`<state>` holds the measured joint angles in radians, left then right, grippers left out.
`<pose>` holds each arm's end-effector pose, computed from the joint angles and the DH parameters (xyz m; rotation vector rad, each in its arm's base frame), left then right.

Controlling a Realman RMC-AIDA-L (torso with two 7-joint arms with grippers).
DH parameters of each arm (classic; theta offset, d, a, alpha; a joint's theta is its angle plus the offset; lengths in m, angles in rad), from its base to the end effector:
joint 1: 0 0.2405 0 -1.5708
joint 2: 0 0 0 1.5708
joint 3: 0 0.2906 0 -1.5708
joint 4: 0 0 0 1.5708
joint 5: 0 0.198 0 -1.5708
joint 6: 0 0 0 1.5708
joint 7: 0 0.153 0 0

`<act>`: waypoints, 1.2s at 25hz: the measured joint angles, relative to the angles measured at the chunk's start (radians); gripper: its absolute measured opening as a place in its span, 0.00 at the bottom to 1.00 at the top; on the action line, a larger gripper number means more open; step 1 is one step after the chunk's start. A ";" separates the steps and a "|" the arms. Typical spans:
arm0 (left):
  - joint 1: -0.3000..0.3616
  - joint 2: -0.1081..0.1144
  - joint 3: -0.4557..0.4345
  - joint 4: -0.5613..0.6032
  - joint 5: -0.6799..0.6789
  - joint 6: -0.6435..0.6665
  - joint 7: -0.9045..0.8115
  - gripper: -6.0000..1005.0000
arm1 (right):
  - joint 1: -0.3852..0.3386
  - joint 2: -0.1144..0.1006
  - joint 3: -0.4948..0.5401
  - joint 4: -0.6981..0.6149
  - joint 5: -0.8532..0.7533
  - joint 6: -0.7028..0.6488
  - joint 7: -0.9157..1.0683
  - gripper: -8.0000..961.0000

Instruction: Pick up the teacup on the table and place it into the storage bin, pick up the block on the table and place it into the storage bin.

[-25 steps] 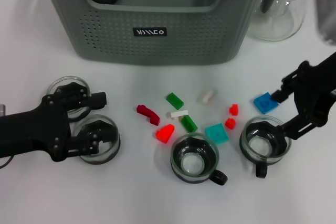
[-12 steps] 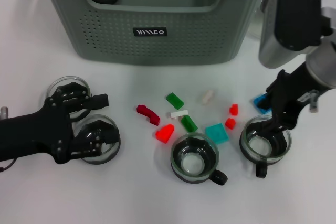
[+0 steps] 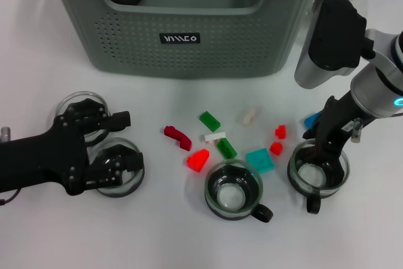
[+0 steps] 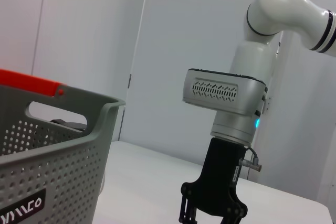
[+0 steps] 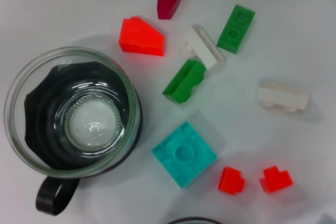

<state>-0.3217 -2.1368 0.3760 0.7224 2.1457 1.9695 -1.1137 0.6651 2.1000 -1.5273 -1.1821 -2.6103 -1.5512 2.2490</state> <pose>-0.3118 0.2332 -0.0082 -2.7008 -0.4967 -0.9611 0.2177 0.3477 -0.0680 -2.8685 0.4696 -0.7891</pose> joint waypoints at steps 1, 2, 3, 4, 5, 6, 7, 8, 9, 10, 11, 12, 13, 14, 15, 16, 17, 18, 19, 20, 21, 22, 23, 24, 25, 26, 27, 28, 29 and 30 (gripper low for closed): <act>-0.001 0.000 0.001 0.000 -0.001 0.000 0.000 0.76 | -0.002 0.000 -0.001 0.000 0.003 -0.001 -0.001 0.56; -0.001 -0.001 0.002 0.000 -0.001 0.000 0.000 0.76 | -0.003 0.000 -0.001 -0.001 0.004 -0.004 -0.001 0.56; -0.001 -0.001 0.002 0.000 -0.001 0.000 0.000 0.76 | -0.003 0.000 -0.001 -0.001 0.002 -0.005 0.002 0.55; -0.001 -0.001 0.002 0.000 -0.001 0.000 0.000 0.76 | -0.003 0.000 0.000 -0.001 0.001 -0.007 0.004 0.55; -0.001 -0.001 0.002 0.000 -0.001 0.000 0.000 0.76 | -0.003 0.000 0.001 -0.002 -0.001 -0.008 0.007 0.51; -0.001 -0.002 0.001 0.000 -0.001 0.000 0.000 0.76 | -0.003 -0.001 0.003 -0.002 -0.001 -0.010 0.008 0.47; -0.001 -0.002 0.001 0.000 0.000 -0.001 0.000 0.76 | -0.003 -0.001 0.005 -0.003 -0.002 -0.011 0.008 0.44; -0.001 -0.002 0.000 0.000 0.000 -0.001 0.000 0.76 | -0.003 -0.002 0.006 -0.004 -0.002 -0.012 0.009 0.40; 0.000 -0.003 0.000 0.000 -0.001 -0.002 0.000 0.76 | -0.003 -0.003 0.009 -0.004 -0.002 -0.015 0.009 0.36; 0.000 -0.003 0.000 0.000 -0.001 -0.003 0.000 0.76 | -0.003 -0.003 0.011 -0.004 -0.003 -0.017 0.010 0.32; 0.000 -0.003 0.000 0.000 -0.001 -0.003 0.000 0.76 | -0.002 -0.004 0.014 -0.005 -0.003 -0.020 0.010 0.28; 0.000 -0.003 0.000 0.000 -0.001 -0.003 0.000 0.76 | -0.002 -0.005 0.020 -0.005 -0.003 -0.024 0.009 0.24; 0.000 -0.003 0.000 0.000 -0.001 -0.003 0.000 0.76 | -0.001 -0.006 0.027 -0.006 -0.004 -0.028 0.008 0.21; 0.000 -0.003 -0.001 0.000 -0.001 -0.003 0.000 0.76 | 0.000 -0.006 0.040 -0.009 -0.004 -0.037 0.005 0.17; 0.000 -0.003 -0.001 0.000 -0.002 -0.003 0.000 0.76 | 0.001 -0.007 0.062 -0.015 -0.002 -0.051 -0.002 0.13; 0.001 -0.003 -0.001 0.000 -0.002 -0.003 0.000 0.76 | 0.001 -0.007 0.084 -0.024 0.001 -0.064 -0.009 0.10; 0.001 -0.003 -0.002 0.000 -0.002 -0.003 0.000 0.76 | -0.002 -0.007 0.120 -0.047 0.016 -0.091 -0.023 0.06; 0.001 -0.003 -0.001 0.000 -0.002 -0.003 0.000 0.76 | -0.006 -0.005 0.164 -0.074 0.040 -0.123 -0.043 0.06; 0.001 -0.003 -0.002 0.000 -0.002 -0.003 0.000 0.76 | -0.013 -0.004 0.219 -0.112 0.082 -0.156 -0.067 0.06; 0.001 -0.003 -0.002 0.000 -0.002 -0.004 0.000 0.76 | -0.020 -0.003 0.273 -0.146 0.133 -0.192 -0.089 0.06; 0.001 -0.003 -0.002 0.000 -0.003 -0.004 0.001 0.76 | -0.030 -0.004 0.339 -0.189 0.196 -0.216 -0.110 0.06; 0.002 -0.003 -0.002 0.000 -0.004 -0.006 0.001 0.76 | -0.041 -0.004 0.403 -0.232 0.275 -0.233 -0.123 0.06; 0.002 -0.003 -0.002 -0.002 -0.005 -0.008 0.002 0.76 | -0.049 -0.005 0.455 -0.266 0.338 -0.238 -0.132 0.06; 0.002 -0.003 -0.002 -0.005 -0.006 -0.012 0.002 0.76 | -0.060 -0.004 0.511 -0.300 0.410 -0.226 -0.135 0.06; 0.003 -0.003 -0.002 -0.008 -0.006 -0.014 0.004 0.76 | -0.068 -0.004 0.544 -0.319 0.471 -0.191 -0.136 0.06; 0.002 -0.003 -0.002 -0.011 -0.006 -0.018 0.005 0.76 | -0.073 -0.004 0.569 -0.336 0.523 -0.155 -0.136 0.06; 0.001 -0.003 -0.001 -0.016 -0.006 -0.022 0.007 0.76 | -0.075 -0.004 0.578 -0.342 0.556 -0.100 -0.134 0.06; 0.000 -0.003 -0.002 -0.019 -0.006 -0.026 0.009 0.76 | -0.074 -0.004 0.575 -0.346 0.579 -0.030 -0.126 0.06; -0.002 -0.003 -0.002 -0.022 -0.006 -0.027 0.011 0.76 | -0.066 -0.003 0.563 -0.346 0.586 0.030 -0.115 0.06; -0.003 -0.004 -0.002 -0.025 -0.006 -0.029 0.012 0.76 | -0.047 -0.003 0.534 -0.341 0.572 0.102 -0.090 0.06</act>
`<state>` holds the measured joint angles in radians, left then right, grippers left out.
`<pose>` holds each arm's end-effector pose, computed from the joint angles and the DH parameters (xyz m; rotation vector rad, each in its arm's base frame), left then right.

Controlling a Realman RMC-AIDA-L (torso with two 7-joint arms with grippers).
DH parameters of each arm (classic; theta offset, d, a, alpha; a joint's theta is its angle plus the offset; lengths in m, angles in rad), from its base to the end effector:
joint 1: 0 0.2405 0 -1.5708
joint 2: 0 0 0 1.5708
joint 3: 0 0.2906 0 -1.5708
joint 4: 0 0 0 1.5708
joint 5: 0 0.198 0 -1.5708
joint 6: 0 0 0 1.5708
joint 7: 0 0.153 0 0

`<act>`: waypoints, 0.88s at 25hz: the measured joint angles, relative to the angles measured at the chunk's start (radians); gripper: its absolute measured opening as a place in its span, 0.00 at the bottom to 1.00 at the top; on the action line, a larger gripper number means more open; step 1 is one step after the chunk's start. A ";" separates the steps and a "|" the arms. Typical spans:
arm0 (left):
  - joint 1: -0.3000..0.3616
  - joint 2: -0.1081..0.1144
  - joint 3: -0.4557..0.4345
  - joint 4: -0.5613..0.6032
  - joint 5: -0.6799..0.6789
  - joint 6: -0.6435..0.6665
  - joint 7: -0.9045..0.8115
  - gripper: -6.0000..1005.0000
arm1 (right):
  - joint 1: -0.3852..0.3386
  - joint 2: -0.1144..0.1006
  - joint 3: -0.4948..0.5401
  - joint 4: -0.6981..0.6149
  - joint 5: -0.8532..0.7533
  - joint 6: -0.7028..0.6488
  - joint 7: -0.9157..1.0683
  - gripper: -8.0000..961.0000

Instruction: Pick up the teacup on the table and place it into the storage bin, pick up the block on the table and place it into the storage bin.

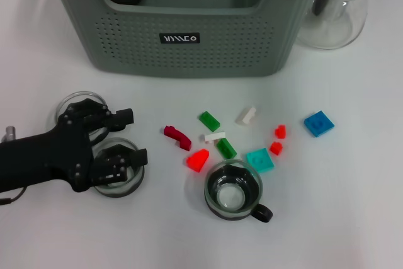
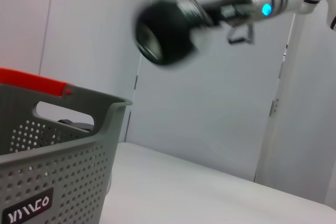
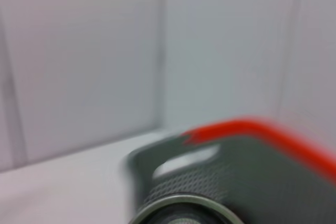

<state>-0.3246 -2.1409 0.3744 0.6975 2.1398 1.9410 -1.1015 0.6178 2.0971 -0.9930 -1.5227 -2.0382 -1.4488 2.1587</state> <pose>-0.3121 0.2356 -0.0133 -2.6800 -0.5076 -0.9659 0.1152 0.3917 0.0574 -2.5952 0.3955 0.5214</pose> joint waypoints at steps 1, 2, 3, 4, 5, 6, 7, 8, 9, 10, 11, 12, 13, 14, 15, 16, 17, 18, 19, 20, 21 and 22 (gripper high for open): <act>-0.001 -0.001 -0.001 -0.001 0.000 0.000 0.001 0.76 | 0.023 -0.001 -0.031 0.010 -0.026 0.074 0.035 0.06; -0.002 -0.003 0.000 -0.002 0.000 -0.001 0.001 0.76 | 0.060 -0.001 -0.071 0.029 -0.066 0.137 0.080 0.06; -0.002 -0.004 -0.001 -0.002 0.000 -0.002 0.000 0.76 | 0.099 -0.002 -0.106 0.061 -0.123 0.194 0.129 0.06; -0.002 -0.006 0.000 -0.002 0.000 -0.004 0.000 0.76 | 0.143 -0.001 -0.145 0.097 -0.183 0.249 0.186 0.06; -0.003 -0.007 0.000 -0.003 0.000 -0.005 -0.001 0.76 | 0.194 0.000 -0.173 0.143 -0.251 0.298 0.239 0.06; -0.003 -0.008 0.000 -0.004 0.000 -0.006 -0.002 0.76 | 0.257 0.001 -0.208 0.209 -0.339 0.353 0.307 0.06; -0.003 -0.009 0.000 -0.008 0.000 -0.006 -0.002 0.76 | 0.306 0.002 -0.234 0.268 -0.405 0.394 0.362 0.06; -0.004 -0.009 0.000 -0.011 0.000 -0.007 -0.003 0.76 | 0.362 0.003 -0.255 0.342 -0.481 0.435 0.423 0.06; -0.004 -0.010 0.000 -0.013 0.000 -0.007 -0.004 0.76 | 0.415 0.003 -0.271 0.413 -0.544 0.469 0.473 0.06; -0.004 -0.010 0.000 -0.015 0.000 -0.007 -0.004 0.76 | 0.485 0.003 -0.281 0.513 -0.624 0.507 0.533 0.06; -0.004 -0.011 0.000 -0.015 0.000 -0.007 -0.005 0.76 | 0.535 0.003 -0.280 0.593 -0.677 0.541 0.568 0.07; -0.004 -0.013 0.000 -0.016 0.000 -0.007 -0.005 0.76 | 0.580 0.003 -0.279 0.672 -0.727 0.575 0.600 0.07; -0.004 -0.014 0.000 -0.018 0.000 -0.007 -0.005 0.76 | 0.615 0.002 -0.276 0.738 -0.749 0.603 0.616 0.07; -0.004 -0.016 0.000 -0.019 0.000 -0.008 -0.005 0.76 | 0.650 0.001 -0.273 0.806 -0.770 0.632 0.629 0.07; -0.004 -0.016 0.000 -0.021 0.000 -0.009 -0.005 0.76 | 0.673 0.000 -0.271 0.860 -0.776 0.655 0.633 0.07; -0.004 -0.017 0.000 -0.023 0.000 -0.009 -0.005 0.76 | 0.689 -0.002 -0.269 0.904 -0.780 0.672 0.634 0.07; -0.004 -0.017 0.000 -0.024 0.000 -0.011 -0.005 0.76 | 0.699 -0.003 -0.268 0.935 -0.782 0.683 0.634 0.07; -0.004 -0.017 0.000 -0.026 0.000 -0.015 -0.005 0.76 | 0.703 -0.003 -0.268 0.961 -0.783 0.692 0.631 0.07; -0.004 -0.018 0.000 -0.027 0.000 -0.018 -0.005 0.76 | 0.703 -0.003 -0.271 0.982 -0.784 0.697 0.627 0.07; -0.004 -0.019 0.000 -0.028 0.000 -0.024 -0.004 0.76 | 0.703 -0.003 -0.273 0.997 -0.784 0.700 0.624 0.07; -0.004 -0.019 0.000 -0.031 0.000 -0.028 -0.003 0.76 | 0.698 -0.003 -0.278 1.009 -0.784 0.702 0.621 0.08; -0.006 -0.019 0.000 -0.034 0.000 -0.032 -0.003 0.76 | 0.692 -0.003 -0.281 1.018 -0.785 0.702 0.620 0.08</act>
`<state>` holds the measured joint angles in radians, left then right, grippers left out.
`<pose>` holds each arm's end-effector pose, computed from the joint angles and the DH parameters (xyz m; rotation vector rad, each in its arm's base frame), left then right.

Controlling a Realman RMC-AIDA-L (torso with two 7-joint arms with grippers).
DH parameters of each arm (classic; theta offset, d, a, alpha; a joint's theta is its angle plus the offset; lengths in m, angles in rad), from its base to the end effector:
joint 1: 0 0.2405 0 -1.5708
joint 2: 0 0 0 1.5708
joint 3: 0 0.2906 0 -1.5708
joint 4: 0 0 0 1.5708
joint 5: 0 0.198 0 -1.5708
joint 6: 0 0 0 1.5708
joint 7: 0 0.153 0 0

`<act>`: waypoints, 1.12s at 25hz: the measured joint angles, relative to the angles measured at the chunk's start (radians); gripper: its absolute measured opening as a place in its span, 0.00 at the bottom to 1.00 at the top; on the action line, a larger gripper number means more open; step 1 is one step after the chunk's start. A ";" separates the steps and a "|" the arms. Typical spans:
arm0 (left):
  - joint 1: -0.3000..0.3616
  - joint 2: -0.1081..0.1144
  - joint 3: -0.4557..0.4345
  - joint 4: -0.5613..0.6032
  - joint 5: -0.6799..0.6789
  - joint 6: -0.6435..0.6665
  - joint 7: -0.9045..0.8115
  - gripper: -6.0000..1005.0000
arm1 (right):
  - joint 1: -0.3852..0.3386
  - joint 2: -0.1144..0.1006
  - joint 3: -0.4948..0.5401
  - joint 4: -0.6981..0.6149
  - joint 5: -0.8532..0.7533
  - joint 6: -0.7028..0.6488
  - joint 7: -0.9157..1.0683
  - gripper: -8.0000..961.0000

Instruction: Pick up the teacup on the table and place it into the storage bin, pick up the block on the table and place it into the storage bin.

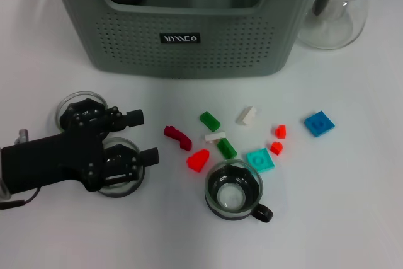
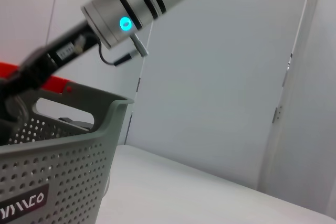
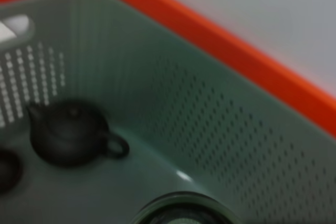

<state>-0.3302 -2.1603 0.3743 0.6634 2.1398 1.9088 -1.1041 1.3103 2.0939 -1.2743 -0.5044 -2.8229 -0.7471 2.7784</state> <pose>-0.3082 0.2367 -0.0264 -2.6652 -0.5545 -0.9956 0.0666 0.5225 -0.0751 -2.2802 0.6199 -0.1877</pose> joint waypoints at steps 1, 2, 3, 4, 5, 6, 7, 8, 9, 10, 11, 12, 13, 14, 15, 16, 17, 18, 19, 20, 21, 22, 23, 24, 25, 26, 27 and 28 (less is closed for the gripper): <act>-0.002 0.000 0.000 -0.003 0.000 -0.002 0.001 0.76 | -0.007 0.000 -0.003 0.006 0.000 0.000 -0.001 0.08; -0.005 0.000 0.000 -0.006 0.000 -0.004 0.002 0.76 | -0.016 0.000 -0.004 0.006 -0.001 -0.002 -0.001 0.08; -0.007 0.000 0.000 -0.009 0.000 -0.005 0.002 0.76 | -0.024 0.000 -0.005 0.007 -0.001 -0.004 -0.002 0.08; -0.009 0.000 0.000 -0.012 0.000 -0.006 0.002 0.76 | -0.030 0.000 -0.006 0.007 -0.001 -0.005 -0.005 0.08; -0.011 0.001 0.000 -0.014 0.000 -0.007 0.002 0.76 | -0.035 0.000 -0.006 0.007 -0.001 -0.007 -0.008 0.08; -0.012 0.001 0.000 -0.016 0.000 -0.008 0.002 0.76 | -0.038 0.000 -0.007 0.007 -0.001 -0.008 -0.010 0.08; -0.013 0.001 0.000 -0.018 0.001 -0.008 0.002 0.76 | -0.041 0.000 -0.007 0.007 -0.001 -0.010 -0.013 0.08; -0.014 0.001 0.000 -0.018 0.002 -0.009 0.002 0.76 | -0.043 0.000 -0.007 0.008 0.000 -0.013 -0.014 0.09; -0.014 0.001 0.000 -0.019 0.002 -0.010 0.002 0.76 | -0.045 0.001 -0.007 0.009 0.002 -0.015 -0.014 0.09; -0.013 0.000 0.000 -0.019 0.002 -0.012 0.002 0.76 | -0.045 0.001 -0.007 0.011 0.002 -0.017 -0.015 0.09; -0.013 -0.001 0.000 -0.019 0.002 -0.013 0.002 0.76 | -0.045 0.002 -0.009 0.012 0.002 -0.020 -0.018 0.09; -0.011 -0.001 0.000 -0.020 0.002 -0.014 0.002 0.76 | -0.045 0.003 -0.013 0.015 0.001 -0.022 -0.022 0.09; -0.010 -0.001 0.000 -0.020 0.001 -0.014 0.002 0.76 | -0.045 0.003 -0.019 0.018 0.000 -0.023 -0.026 0.09; -0.009 -0.001 0.000 -0.020 0.001 -0.015 0.002 0.76 | -0.046 0.004 -0.025 0.020 0.000 -0.023 -0.029 0.09; -0.008 -0.001 0.000 -0.020 0.000 -0.015 0.002 0.76 | -0.048 0.004 -0.030 0.021 -0.001 -0.023 -0.030 0.09; -0.008 -0.001 0.000 -0.020 0.000 -0.015 0.002 0.76 | -0.053 0.004 -0.031 0.016 0.000 -0.021 -0.031 0.09; -0.007 -0.001 0.000 -0.020 0.000 -0.015 0.001 0.76 | -0.061 0.004 -0.027 0.000 0.002 -0.019 -0.031 0.09; -0.007 -0.001 0.000 -0.020 -0.001 -0.014 0.001 0.76 | -0.078 0.004 -0.019 -0.035 0.013 -0.015 -0.032 0.14; -0.007 -0.001 0.000 -0.021 -0.001 -0.014 0.001 0.76 | -0.098 0.003 -0.011 -0.075 0.027 -0.013 -0.033 0.19; -0.007 -0.001 -0.001 -0.021 -0.001 -0.013 0.000 0.76 | -0.136 0.003 -0.001 -0.144 0.054 -0.015 -0.036 0.24; -0.007 -0.001 0.000 -0.021 -0.001 -0.011 0.000 0.76 | -0.183 0.003 0.003 -0.234 0.104 -0.024 -0.047 0.29; -0.007 0.000 -0.001 -0.021 -0.001 -0.009 -0.001 0.76 | -0.239 0.002 0.005 -0.340 0.166 -0.038 -0.070 0.34; -0.007 0.000 -0.001 -0.021 -0.001 -0.008 -0.002 0.76 | -0.303 0.002 0.004 -0.460 0.250 -0.052 -0.110 0.42; -0.007 0.000 -0.002 -0.021 -0.001 -0.008 -0.002 0.76 | -0.359 0.002 0.003 -0.557 0.340 -0.068 -0.162 0.51; -0.007 0.000 -0.001 -0.021 -0.002 -0.008 -0.003 0.76 | -0.423 0.001 0.004 -0.664 0.457 -0.086 -0.232 0.60; -0.008 0.000 -0.002 -0.021 -0.002 -0.009 -0.003 0.76 | -0.491 -0.001 0.010 -0.753 0.585 -0.115 -0.316 0.61; -0.008 0.000 -0.001 -0.021 -0.002 -0.010 -0.003 0.76 | -0.550 -0.004 0.022 -0.825 0.716 -0.152 -0.401 0.62; -0.010 0.001 -0.002 -0.021 -0.002 -0.012 -0.003 0.76 | -0.601 -0.008 0.038 -0.875 0.827 -0.200 -0.477 0.63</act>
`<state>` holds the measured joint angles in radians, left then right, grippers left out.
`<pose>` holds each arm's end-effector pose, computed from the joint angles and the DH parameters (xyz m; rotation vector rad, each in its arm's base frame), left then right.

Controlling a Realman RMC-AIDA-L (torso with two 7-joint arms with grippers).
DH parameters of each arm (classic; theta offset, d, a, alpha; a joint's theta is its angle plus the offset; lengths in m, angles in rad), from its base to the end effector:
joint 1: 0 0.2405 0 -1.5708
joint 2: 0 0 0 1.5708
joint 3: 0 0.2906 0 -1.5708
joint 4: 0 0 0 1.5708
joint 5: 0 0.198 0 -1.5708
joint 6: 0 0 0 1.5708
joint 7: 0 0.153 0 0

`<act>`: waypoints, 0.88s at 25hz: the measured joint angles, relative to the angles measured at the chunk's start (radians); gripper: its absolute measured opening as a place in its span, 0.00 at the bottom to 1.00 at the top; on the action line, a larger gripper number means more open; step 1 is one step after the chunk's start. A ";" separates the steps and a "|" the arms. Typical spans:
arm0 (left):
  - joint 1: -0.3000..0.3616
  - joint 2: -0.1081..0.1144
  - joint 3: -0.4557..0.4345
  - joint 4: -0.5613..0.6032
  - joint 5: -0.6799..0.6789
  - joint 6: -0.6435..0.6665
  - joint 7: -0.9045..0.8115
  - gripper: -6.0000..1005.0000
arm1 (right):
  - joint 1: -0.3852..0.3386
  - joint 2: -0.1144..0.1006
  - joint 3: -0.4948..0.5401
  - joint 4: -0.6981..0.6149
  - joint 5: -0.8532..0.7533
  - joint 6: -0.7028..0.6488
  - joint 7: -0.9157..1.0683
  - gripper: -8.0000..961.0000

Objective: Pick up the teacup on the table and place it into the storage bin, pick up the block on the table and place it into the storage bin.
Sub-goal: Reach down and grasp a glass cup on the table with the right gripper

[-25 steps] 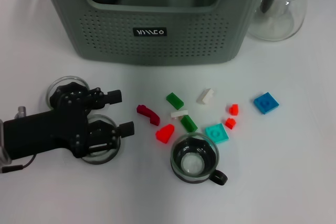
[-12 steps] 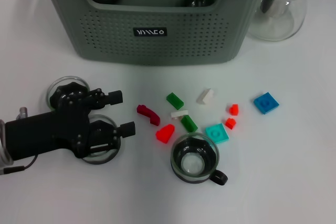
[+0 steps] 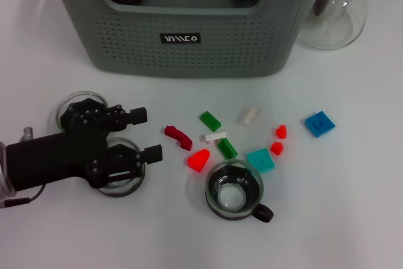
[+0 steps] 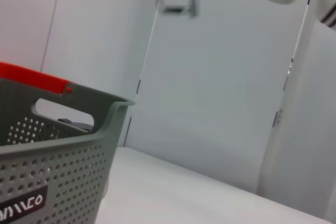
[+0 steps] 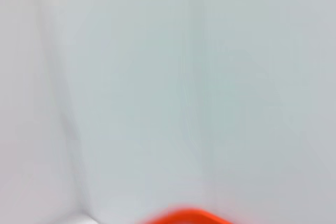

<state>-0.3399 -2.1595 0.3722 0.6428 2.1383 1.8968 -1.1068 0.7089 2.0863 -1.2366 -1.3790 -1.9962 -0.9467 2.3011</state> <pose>-0.3066 0.2396 -0.0291 -2.6605 -0.5684 -1.0082 0.0631 0.4420 0.0302 -2.3901 0.4778 0.7189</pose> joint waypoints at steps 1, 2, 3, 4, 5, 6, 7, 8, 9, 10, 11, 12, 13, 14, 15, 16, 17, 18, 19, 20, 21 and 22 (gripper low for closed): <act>-0.002 0.000 0.001 0.000 0.000 -0.001 0.000 0.76 | -0.058 -0.006 0.031 -0.047 0.126 -0.078 -0.080 0.64; -0.003 0.001 0.000 0.000 0.000 -0.002 0.000 0.76 | -0.092 -0.009 0.052 -0.071 0.193 -0.135 -0.123 0.64; -0.004 0.002 0.000 0.000 0.000 -0.002 0.000 0.76 | -0.139 -0.015 0.092 -0.095 0.277 -0.232 -0.171 0.65; -0.005 0.003 0.001 0.000 0.000 -0.002 0.000 0.76 | -0.167 -0.019 0.121 -0.108 0.325 -0.313 -0.196 0.66; -0.005 0.004 -0.001 0.000 0.000 -0.002 0.000 0.76 | -0.200 -0.025 0.164 -0.121 0.362 -0.417 -0.215 0.67; -0.006 0.005 -0.004 0.001 0.000 -0.002 0.000 0.76 | -0.220 -0.031 0.204 -0.130 0.372 -0.509 -0.222 0.68; -0.005 0.006 -0.007 0.001 0.001 -0.002 0.000 0.76 | -0.233 -0.035 0.233 -0.139 0.371 -0.571 -0.225 0.69; -0.004 0.007 -0.014 0.003 0.004 -0.002 0.000 0.76 | -0.246 -0.041 0.270 -0.157 0.346 -0.667 -0.226 0.70; -0.002 0.010 -0.022 0.005 0.007 -0.001 -0.001 0.76 | -0.254 -0.045 0.292 -0.179 0.296 -0.746 -0.226 0.70; 0.001 0.012 -0.026 0.008 0.010 0.001 -0.001 0.76 | -0.260 -0.049 0.307 -0.207 0.235 -0.821 -0.226 0.70; 0.004 0.015 -0.028 0.011 0.012 0.003 -0.002 0.76 | -0.261 -0.048 0.310 -0.235 0.177 -0.878 -0.225 0.70; 0.009 0.019 -0.029 0.019 0.016 0.007 -0.003 0.76 | -0.262 -0.045 0.307 -0.265 0.122 -0.922 -0.224 0.70; 0.014 0.020 -0.029 0.029 0.023 0.013 -0.004 0.76 | -0.258 -0.036 0.292 -0.299 0.041 -0.972 -0.224 0.70; 0.021 0.023 -0.030 0.044 0.036 0.024 -0.004 0.76 | -0.248 -0.024 0.273 -0.319 -0.017 -0.994 -0.225 0.70; 0.028 0.025 -0.031 0.062 0.057 0.040 -0.004 0.76 | -0.236 -0.013 0.250 -0.336 -0.088 -1.013 -0.225 0.70; 0.031 0.027 -0.030 0.076 0.074 0.059 -0.004 0.76 | -0.219 -0.001 0.216 -0.343 -0.152 -1.023 -0.224 0.70; 0.034 0.029 -0.032 0.087 0.089 0.073 -0.005 0.76 | -0.200 0.006 0.176 -0.337 -0.207 -1.025 -0.215 0.70; 0.036 0.031 -0.036 0.098 0.102 0.088 -0.006 0.76 | -0.183 0.009 0.140 -0.328 -0.252 -1.025 -0.205 0.70; 0.037 0.032 -0.041 0.102 0.109 0.094 -0.009 0.76 | -0.164 0.011 0.094 -0.312 -0.286 -1.023 -0.189 0.70; 0.039 0.032 -0.053 0.105 0.115 0.097 -0.011 0.76 | -0.144 0.011 0.054 -0.295 -0.314 -1.020 -0.173 0.70; 0.041 0.032 -0.062 0.105 0.118 0.097 -0.012 0.76 | -0.128 0.012 0.024 -0.279 -0.331 -1.015 -0.159 0.70; 0.042 0.031 -0.066 0.103 0.118 0.094 -0.012 0.76 | -0.105 0.012 -0.011 -0.261 -0.347 -1.005 -0.143 0.70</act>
<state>-0.2978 -2.1281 0.3066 0.7463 2.2564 1.9910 -1.1183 0.6034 2.0979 -1.2473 -1.6400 -2.3427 -1.9515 2.1579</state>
